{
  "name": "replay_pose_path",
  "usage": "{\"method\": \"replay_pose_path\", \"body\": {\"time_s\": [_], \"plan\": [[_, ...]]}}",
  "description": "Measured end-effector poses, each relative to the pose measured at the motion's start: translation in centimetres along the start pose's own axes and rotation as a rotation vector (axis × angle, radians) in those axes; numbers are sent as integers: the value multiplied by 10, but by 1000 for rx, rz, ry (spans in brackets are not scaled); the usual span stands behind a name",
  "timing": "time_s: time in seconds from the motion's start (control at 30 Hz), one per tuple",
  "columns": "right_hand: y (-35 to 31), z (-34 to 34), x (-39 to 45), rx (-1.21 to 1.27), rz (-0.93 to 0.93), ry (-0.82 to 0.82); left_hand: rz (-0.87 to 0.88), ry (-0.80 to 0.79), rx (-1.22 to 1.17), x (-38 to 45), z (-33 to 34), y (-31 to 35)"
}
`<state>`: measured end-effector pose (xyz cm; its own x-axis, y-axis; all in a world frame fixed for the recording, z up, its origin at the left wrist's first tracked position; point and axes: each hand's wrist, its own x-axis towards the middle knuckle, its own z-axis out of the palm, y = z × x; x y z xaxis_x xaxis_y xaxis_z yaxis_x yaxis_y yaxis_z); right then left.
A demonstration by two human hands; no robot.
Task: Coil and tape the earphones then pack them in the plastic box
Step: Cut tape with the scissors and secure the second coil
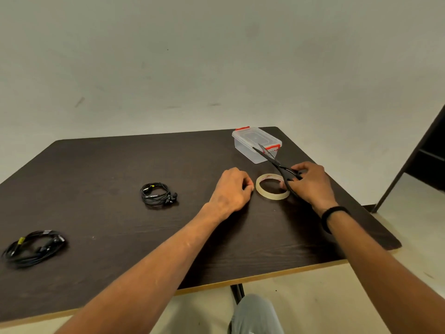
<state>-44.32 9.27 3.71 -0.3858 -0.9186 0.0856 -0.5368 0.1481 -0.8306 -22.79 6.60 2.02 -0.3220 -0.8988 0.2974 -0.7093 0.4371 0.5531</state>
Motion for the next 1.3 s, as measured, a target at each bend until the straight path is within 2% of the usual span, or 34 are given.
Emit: {"method": "replay_pose_path", "body": {"time_s": [0.2, 0.33, 0.5, 0.63, 0.67, 0.73, 0.87, 0.97, 1.07, 1.3], "plan": [[6, -10, 10, -59, -15, 19, 109, 43, 82, -6, -2, -10], [8, -18, 19, -77, 5, 47, 93, 126, 60, -10, 1, -18], [3, -26, 16, -63, 5, 2, 77, 138, 60, -9, 2, -19], [-14, -44, -16, -91, -83, 79, 72, 106, 67, -6, -4, -18], [-20, -47, -28, -68, -96, 59, 74, 93, 76, -5, -6, -17], [-32, -52, -55, 69, -41, -96, 82, 75, 90, -5, -9, -14], [-43, -53, -100, 233, 190, -488, 108, 79, 117, -9, -11, -10], [-43, -51, -109, 337, 416, -647, 114, 107, 127, -12, -10, -8], [-42, -46, -110, 395, 541, -723, 118, 116, 126, -13, -8, -9], [-42, -26, -99, 469, 565, -686, 152, 145, 111, -13, -4, -13]]}}
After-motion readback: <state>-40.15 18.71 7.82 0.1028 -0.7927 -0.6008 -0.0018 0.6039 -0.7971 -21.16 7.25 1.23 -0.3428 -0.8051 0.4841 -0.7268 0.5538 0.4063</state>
